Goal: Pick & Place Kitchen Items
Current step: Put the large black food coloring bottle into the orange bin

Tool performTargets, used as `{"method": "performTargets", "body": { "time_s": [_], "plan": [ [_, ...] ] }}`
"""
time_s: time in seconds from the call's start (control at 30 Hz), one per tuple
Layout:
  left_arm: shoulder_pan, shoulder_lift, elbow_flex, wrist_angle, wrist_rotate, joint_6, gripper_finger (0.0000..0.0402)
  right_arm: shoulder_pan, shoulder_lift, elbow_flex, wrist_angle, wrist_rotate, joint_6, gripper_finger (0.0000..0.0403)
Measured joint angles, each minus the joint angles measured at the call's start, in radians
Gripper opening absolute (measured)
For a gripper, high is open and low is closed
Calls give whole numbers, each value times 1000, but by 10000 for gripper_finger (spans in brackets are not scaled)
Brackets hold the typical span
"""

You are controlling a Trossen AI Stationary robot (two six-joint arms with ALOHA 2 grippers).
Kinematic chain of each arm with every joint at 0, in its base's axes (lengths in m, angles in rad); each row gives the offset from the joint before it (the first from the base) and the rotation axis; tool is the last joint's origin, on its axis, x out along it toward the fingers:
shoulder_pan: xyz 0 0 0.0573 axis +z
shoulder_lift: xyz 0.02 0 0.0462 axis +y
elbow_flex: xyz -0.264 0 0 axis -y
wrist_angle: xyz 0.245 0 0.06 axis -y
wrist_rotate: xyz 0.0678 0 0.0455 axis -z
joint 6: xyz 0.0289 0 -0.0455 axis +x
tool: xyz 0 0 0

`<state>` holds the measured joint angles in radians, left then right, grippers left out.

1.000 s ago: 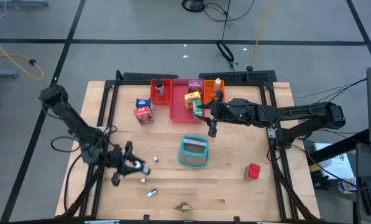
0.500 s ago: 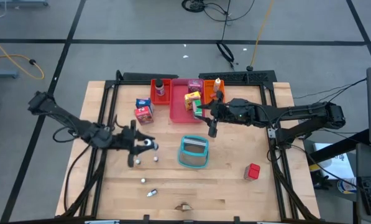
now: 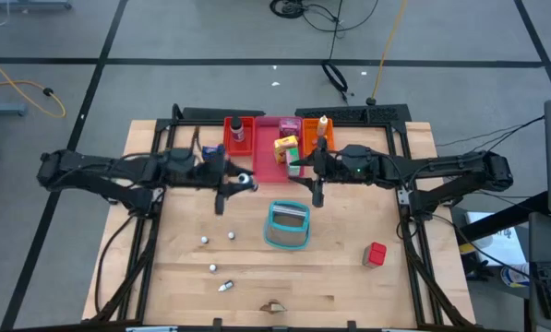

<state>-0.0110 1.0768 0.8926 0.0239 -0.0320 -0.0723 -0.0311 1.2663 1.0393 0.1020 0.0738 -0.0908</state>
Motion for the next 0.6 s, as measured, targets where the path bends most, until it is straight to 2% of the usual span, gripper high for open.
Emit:
{"method": "performTargets", "body": {
  "time_s": [0.13,0.33,0.6],
  "plan": [
    [56,100,104,-15,72,37,130,0,0,0,-1,0,0,171],
    [92,253,279,-140,77,93,130,0,0,0,0,-1,26,171],
    [97,383,434,-161,96,153,137,0,0,0,22,-1,16,171]
  ]
}}
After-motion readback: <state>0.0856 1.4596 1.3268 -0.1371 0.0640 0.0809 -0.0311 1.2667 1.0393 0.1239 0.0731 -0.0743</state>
